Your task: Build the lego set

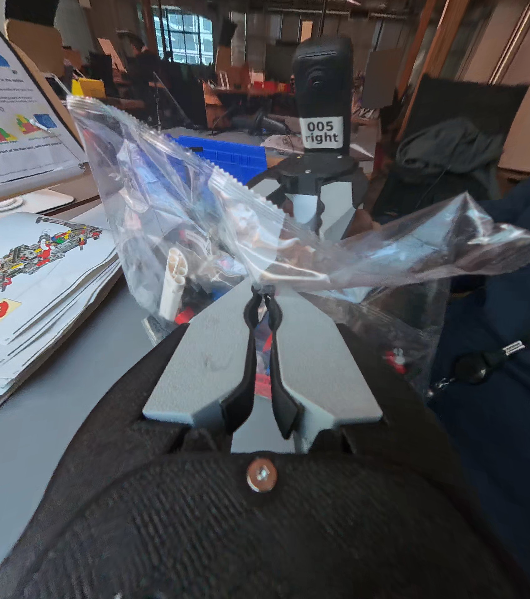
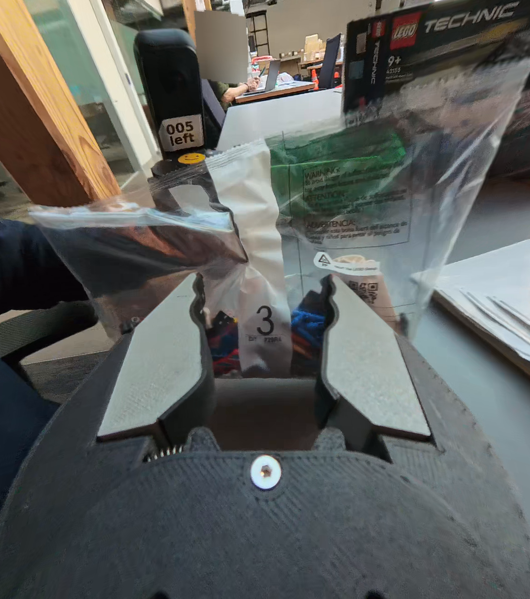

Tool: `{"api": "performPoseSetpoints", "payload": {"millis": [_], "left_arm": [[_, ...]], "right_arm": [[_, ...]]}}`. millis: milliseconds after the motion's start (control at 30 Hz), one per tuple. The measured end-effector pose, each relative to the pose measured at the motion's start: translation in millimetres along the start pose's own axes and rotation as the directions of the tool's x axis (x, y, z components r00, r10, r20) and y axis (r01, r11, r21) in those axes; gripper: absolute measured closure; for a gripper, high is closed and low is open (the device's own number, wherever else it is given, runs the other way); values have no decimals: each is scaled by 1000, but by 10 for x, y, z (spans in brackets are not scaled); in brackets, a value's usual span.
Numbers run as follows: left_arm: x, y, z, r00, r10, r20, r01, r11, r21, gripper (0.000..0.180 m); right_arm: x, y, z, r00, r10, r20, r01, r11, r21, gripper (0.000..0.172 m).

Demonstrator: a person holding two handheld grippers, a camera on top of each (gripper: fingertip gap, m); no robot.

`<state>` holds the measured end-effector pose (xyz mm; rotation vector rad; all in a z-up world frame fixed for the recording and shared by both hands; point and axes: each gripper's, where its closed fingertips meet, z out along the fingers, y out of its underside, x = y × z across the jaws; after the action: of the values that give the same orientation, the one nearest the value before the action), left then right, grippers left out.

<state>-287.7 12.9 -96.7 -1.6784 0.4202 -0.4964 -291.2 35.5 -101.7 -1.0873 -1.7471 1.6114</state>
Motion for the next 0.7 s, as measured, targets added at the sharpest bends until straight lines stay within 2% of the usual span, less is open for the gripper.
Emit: {"api": "performPoseSetpoints", "payload": {"millis": [100,167,200,267,400,567,633,700], "left_arm": [[45,54,-13,1000,-7,11,7,1000,7,180],[99,132,56,1000,-22,-3,22,1000,2,180],[112,180,98,1000,-28,-4,28,1000,-4,180],[91,191,124,997,-72,2,71,997,31,180],[71,226,113,985,-171,-27,173,982,76,180],[-33,211,74,979,-205,22,202,976,86,180],[-65,179,19,979,-201,30,198,977,82,180],[-65,156,-37,987,-158,39,156,987,48,180]], "right_arm": [[-43,10,-68,998,-60,-18,60,998,-22,97],[-161,194,42,999,-32,32,36,991,-129,89],[-156,296,103,999,-48,13,49,982,-184,88],[-48,363,151,988,-134,-76,114,968,-223,102],[-9,443,169,978,-178,-106,142,948,-283,130],[17,442,180,963,-232,-135,180,932,-315,164],[11,394,179,950,-276,-145,223,927,-302,172],[-12,342,172,949,-283,-143,235,930,-282,172]]}}
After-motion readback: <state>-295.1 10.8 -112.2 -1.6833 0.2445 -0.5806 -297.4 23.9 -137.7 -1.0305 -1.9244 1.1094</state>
